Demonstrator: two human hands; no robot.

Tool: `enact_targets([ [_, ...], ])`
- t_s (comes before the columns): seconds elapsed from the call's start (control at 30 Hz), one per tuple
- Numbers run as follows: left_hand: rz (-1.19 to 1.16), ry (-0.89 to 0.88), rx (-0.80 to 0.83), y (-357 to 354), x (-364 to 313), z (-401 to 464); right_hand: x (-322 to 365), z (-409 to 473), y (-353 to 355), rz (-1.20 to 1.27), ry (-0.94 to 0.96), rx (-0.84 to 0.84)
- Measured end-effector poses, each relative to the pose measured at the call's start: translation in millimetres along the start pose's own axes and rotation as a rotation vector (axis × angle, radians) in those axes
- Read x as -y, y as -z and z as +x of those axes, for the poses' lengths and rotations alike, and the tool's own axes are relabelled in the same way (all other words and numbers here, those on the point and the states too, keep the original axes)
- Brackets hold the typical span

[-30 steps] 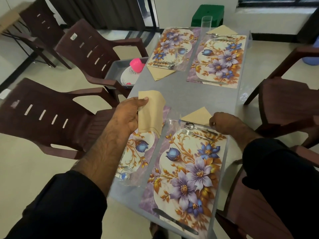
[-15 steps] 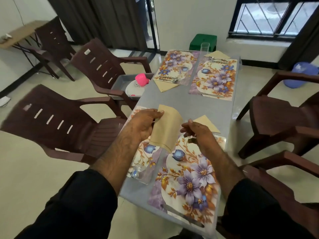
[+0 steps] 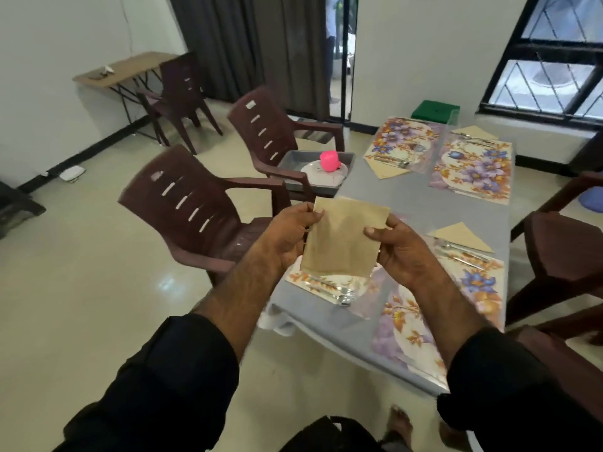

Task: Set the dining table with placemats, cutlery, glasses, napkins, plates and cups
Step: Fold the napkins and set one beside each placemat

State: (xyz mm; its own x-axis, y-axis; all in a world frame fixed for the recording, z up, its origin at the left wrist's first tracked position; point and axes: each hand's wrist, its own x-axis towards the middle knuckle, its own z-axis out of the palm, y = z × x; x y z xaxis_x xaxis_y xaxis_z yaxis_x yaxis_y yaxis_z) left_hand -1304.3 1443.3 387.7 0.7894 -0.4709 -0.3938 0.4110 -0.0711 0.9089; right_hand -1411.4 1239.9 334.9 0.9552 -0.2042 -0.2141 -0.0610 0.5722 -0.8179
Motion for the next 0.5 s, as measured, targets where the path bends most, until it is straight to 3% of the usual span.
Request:
enact_targets([
  [0.13, -0.066, -0.010, -0.058, 50.4, 8.1, -30.9, -17.6, 2.9, -56.1, -0.053, -0.075, -0.101],
  [0.37, -0.202, 0.140, -0.068, 99.8, 59.3, -43.8, -54.4, 32.7, -91.0, -0.156, -0.109, -0.250],
  [0.5, -0.249, 0.090, -0.123, 118.9, 67.0, -29.0, -63.2, 57.5, -95.3, -0.049, -0.120, -0.137],
])
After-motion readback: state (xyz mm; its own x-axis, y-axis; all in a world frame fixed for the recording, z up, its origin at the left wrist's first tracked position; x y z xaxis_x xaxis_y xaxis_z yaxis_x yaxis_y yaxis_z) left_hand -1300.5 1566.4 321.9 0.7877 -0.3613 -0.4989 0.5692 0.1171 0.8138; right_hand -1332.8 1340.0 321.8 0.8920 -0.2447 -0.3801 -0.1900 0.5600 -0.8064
